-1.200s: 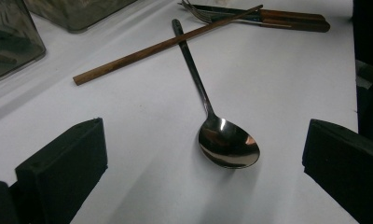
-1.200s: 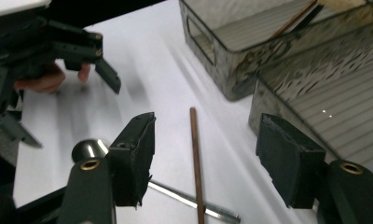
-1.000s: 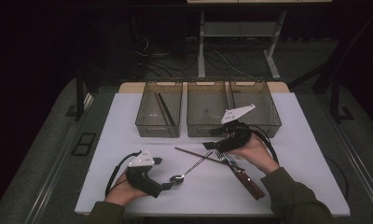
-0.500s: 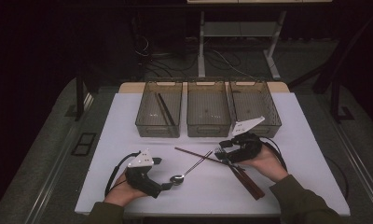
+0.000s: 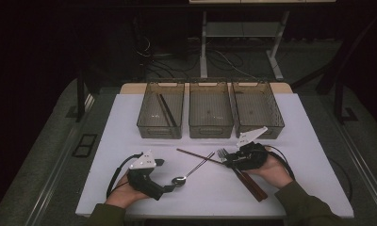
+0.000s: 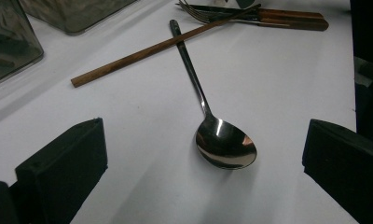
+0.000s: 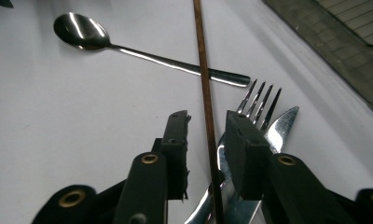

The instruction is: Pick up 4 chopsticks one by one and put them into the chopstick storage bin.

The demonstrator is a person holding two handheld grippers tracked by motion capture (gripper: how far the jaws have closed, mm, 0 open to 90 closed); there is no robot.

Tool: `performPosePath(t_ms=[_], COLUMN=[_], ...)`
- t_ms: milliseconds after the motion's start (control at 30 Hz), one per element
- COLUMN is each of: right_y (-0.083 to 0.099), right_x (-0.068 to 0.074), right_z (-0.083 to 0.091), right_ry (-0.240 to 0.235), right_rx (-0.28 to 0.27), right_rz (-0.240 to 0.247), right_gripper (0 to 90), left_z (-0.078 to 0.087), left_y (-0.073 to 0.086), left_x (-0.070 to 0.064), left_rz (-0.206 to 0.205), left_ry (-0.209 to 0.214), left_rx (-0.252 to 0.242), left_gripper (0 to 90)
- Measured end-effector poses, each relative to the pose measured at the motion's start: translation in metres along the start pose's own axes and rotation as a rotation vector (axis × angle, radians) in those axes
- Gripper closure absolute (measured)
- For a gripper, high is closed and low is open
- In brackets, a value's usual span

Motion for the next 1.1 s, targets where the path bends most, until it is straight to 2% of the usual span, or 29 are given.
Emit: performPosePath(t_ms=[400,467,633,800,1100], right_y=[0.005,0.005,0.005,0.005,0.005], right_x=[0.002,0.003,0.0,0.002,-0.001], right_z=[-0.018,-0.019,-0.02,-0.02,-0.02], right_ry=[0.033,0.033,0.055,0.06,0.059], right_rx=[0.058,0.056,0.043,0.037,0.044], right_rz=[0.067,0.069,0.106,0.107,0.115], right_gripper=[76.2,77.3,80.1,84.7,85.2], left_z=[-0.001,-0.001,-0.001,-0.001,0.0], left_y=[0.0,0.0,0.0,0.0,0.0], left_x=[0.0,0.0,0.0,0.0,0.0], left_rz=[-0.003,-0.003,-0.003,-0.003,-0.002], left_ry=[0.003,0.004,0.004,0.005,0.006], left_rx=[0.006,0.006,0.006,0.005,0.004], left_gripper=[0.0,0.0,0.0,0.0,0.0])
Point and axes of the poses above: each handheld gripper's, and its own axes: z roughly backward along the jaws, y roughly out of its underside, x roughly to its left, the point moved 4 cm from there along -z, roughly forward along the jaws, and after that the axes turned 14 degrees about y, right-handed, at the moved point
